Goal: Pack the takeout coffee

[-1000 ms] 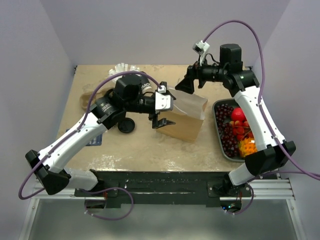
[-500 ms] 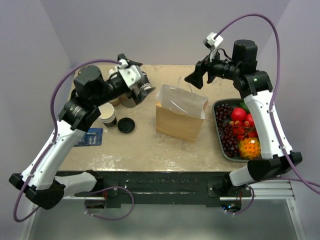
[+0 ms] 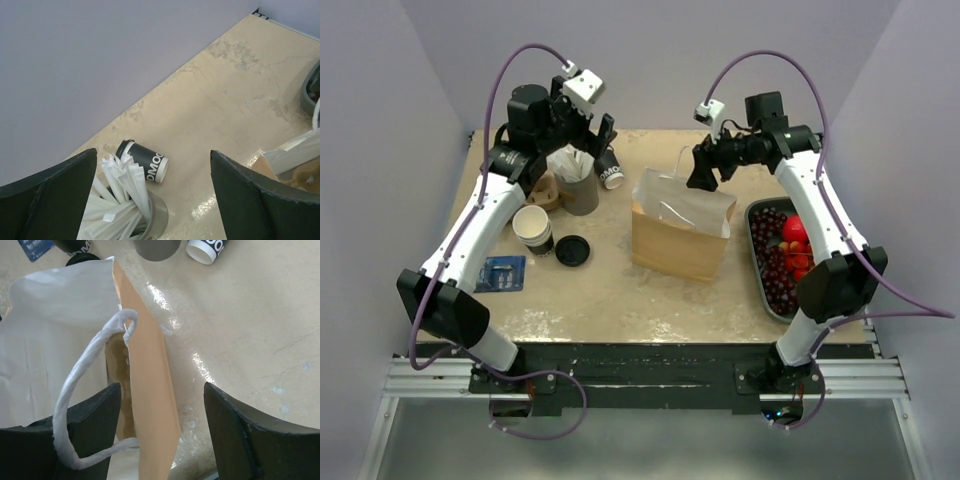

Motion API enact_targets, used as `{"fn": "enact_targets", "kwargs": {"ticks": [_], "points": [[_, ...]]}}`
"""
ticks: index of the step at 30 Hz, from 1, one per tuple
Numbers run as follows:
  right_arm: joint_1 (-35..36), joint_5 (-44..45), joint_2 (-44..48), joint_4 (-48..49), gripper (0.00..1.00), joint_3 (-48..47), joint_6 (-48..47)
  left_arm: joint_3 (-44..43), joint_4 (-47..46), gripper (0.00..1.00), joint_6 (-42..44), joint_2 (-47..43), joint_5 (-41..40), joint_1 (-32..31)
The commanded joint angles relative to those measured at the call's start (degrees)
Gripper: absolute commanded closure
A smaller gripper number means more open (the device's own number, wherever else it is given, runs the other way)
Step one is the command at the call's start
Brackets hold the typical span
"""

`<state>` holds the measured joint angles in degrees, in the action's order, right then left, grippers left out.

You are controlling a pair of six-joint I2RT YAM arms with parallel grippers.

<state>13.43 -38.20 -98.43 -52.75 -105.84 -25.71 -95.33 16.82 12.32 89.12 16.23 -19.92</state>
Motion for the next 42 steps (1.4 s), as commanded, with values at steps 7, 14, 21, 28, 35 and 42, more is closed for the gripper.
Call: {"fn": "enact_targets", "kwargs": {"ticks": [7,14,21,28,35,42], "points": [[-0.3,-2.8,-8.2,-9.1,0.76,-11.1,-6.5,-4.7,-3.4,0.01,-1.8,0.8,1.9,2.0],[-4.6,4.8,-7.1,-0.5,1.0,-11.0,6.2,-4.1,-0.8,0.02,-0.1,-0.3,2.8,2.2],[-9.2,12.5,-5.1,1.2,1.0,-10.5,12.8,-0.8,-1.1,0.02,-0.1,-2.9,3.4,2.2],[-10.4,21.9,-3.7,0.9,1.0,-7.6,20.1,0.9,-1.3,0.02,-0.7,-4.7,3.7,2.2],[-11.1,17.2,-0.6,0.7,0.66,-7.8,22.8,1.6,-1.2,0.02,-0.8,-6.1,3.8,2.2],[-11.1,14.2,0.6,0.4,0.01,-25.4,19.3,1.1,0.3,0.01,-0.6,-8.1,1.6,2.3]]}}
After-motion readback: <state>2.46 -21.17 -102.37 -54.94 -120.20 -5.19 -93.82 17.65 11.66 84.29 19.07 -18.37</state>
